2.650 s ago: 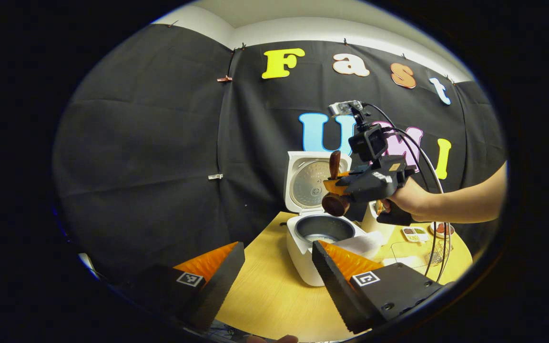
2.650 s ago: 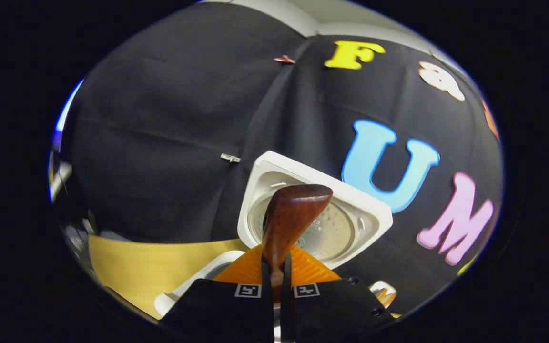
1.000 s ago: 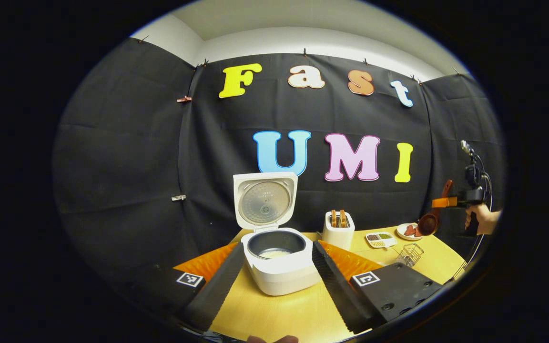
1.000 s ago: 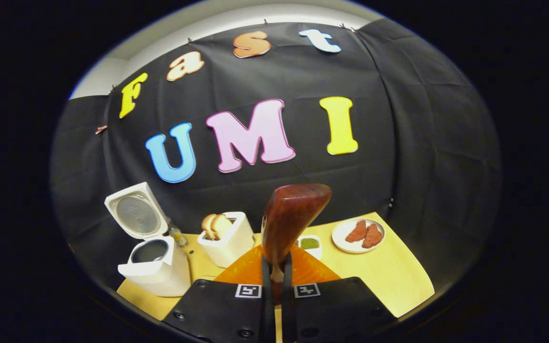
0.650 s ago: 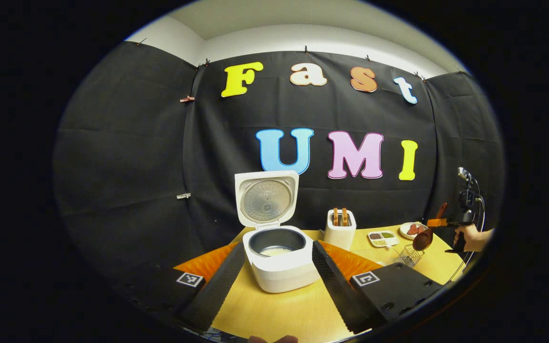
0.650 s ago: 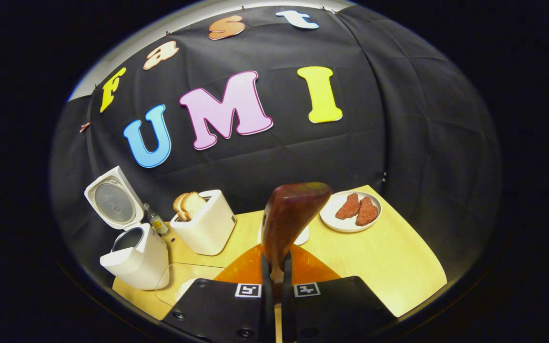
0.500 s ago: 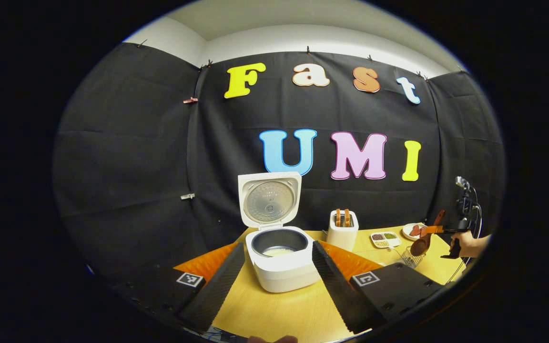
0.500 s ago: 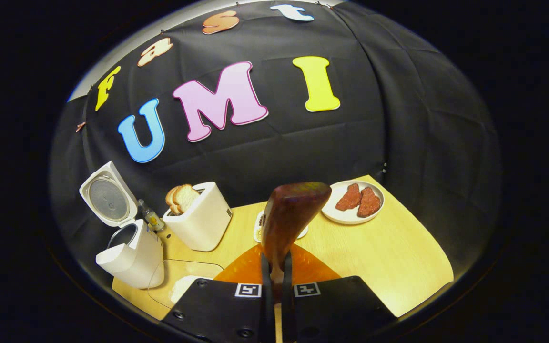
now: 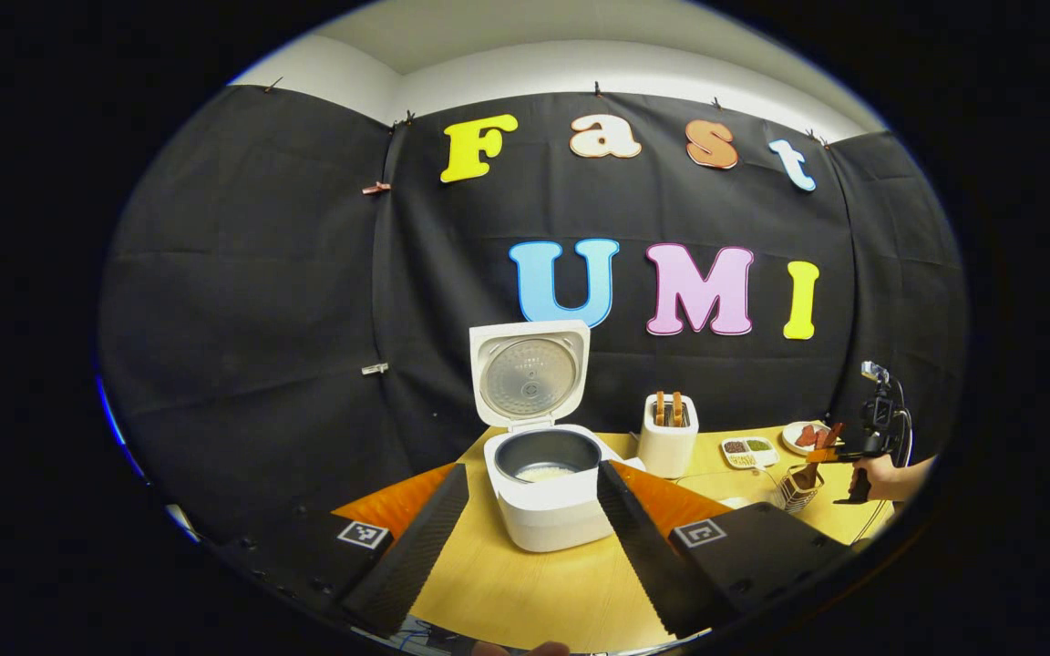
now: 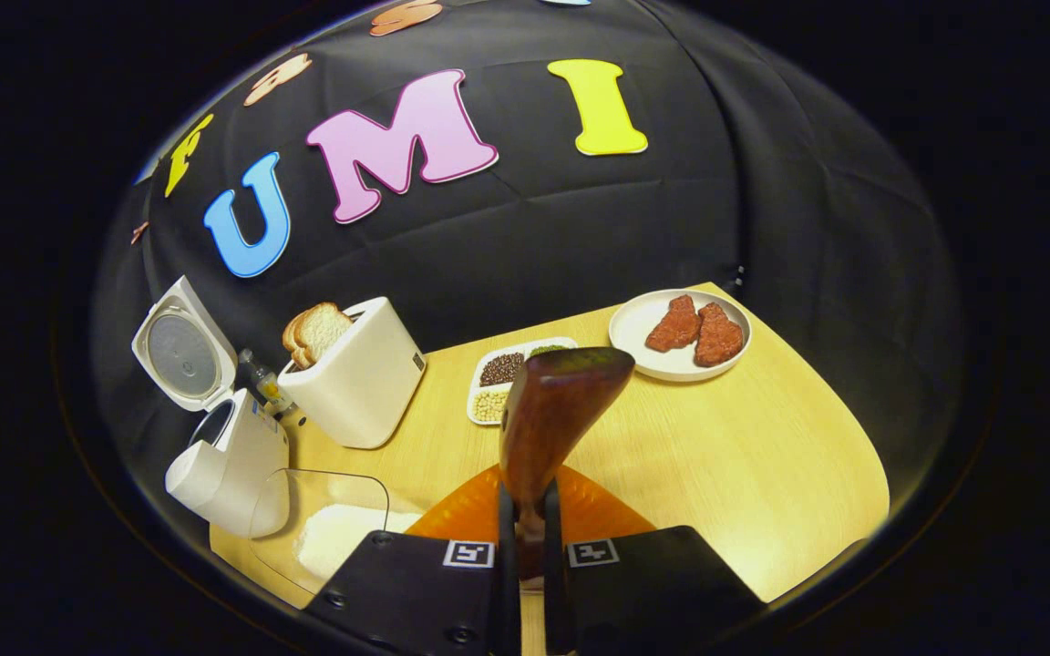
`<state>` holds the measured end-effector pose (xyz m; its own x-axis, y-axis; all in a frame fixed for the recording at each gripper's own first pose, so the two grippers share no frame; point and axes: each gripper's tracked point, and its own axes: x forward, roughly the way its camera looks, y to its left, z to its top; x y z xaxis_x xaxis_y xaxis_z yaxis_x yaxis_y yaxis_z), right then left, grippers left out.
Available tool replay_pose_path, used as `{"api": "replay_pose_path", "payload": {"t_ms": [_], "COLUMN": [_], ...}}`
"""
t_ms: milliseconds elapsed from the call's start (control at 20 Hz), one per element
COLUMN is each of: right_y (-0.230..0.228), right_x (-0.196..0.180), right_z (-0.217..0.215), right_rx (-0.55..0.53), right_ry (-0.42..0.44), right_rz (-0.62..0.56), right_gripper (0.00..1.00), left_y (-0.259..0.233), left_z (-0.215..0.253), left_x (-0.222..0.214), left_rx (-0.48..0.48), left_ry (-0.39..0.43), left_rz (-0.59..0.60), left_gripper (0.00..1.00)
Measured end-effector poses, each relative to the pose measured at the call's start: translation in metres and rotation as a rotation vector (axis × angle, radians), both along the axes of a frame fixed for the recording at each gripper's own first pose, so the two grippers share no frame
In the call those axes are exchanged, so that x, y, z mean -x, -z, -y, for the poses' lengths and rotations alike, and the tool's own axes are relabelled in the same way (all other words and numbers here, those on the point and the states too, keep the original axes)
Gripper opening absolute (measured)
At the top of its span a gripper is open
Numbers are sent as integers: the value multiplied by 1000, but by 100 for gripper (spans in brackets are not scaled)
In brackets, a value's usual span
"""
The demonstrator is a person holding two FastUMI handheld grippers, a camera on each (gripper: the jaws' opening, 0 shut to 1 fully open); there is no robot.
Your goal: Close the left gripper, press the button to open the rice cooker; take a wooden spoon from the chopstick holder with the right hand, scoop a spoonful of rice and pour it into the rice cooker, then put the wooden spoon back into the chopstick holder.
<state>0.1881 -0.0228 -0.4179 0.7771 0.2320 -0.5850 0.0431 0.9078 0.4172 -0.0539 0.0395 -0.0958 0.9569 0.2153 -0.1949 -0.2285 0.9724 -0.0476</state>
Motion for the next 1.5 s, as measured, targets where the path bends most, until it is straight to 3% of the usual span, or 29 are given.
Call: {"api": "replay_pose_path", "payload": {"t_ms": [200,250,300,400,550,650,850,1250,1350,1500], "right_y": [4,1,4,5,-10,-27,-83,-212,-238,-271], "right_x": [0,3,2,12,28,42,76,151,163,177], "right_z": [6,9,13,28,48,60,74,70,67,65], "right_rx": [-25,-22,-10,49,97,107,105,210,211,230], "right_ry": [24,31,32,52,97,132,187,162,161,163], "right_rz": [-20,-27,-35,-38,-12,10,82,297,340,395], "right_gripper": [18,21,31,34,80,91,97,98,98,98], "left_y": [-9,-10,-13,-19,-31,-38,-68,-154,-165,-177], "left_z": [-5,-4,-4,-7,-13,-16,-19,-42,-48,-79], "left_x": [0,0,0,-1,-5,-11,-30,-105,-132,-178], "left_rx": [-9,-8,-9,-25,-45,-33,-9,63,39,38], "left_ry": [7,10,15,25,38,48,88,132,153,111], "left_rz": [20,25,31,47,87,114,212,432,442,433], "left_gripper": [98,98,98,98,98,98,97,96,96,96]}}
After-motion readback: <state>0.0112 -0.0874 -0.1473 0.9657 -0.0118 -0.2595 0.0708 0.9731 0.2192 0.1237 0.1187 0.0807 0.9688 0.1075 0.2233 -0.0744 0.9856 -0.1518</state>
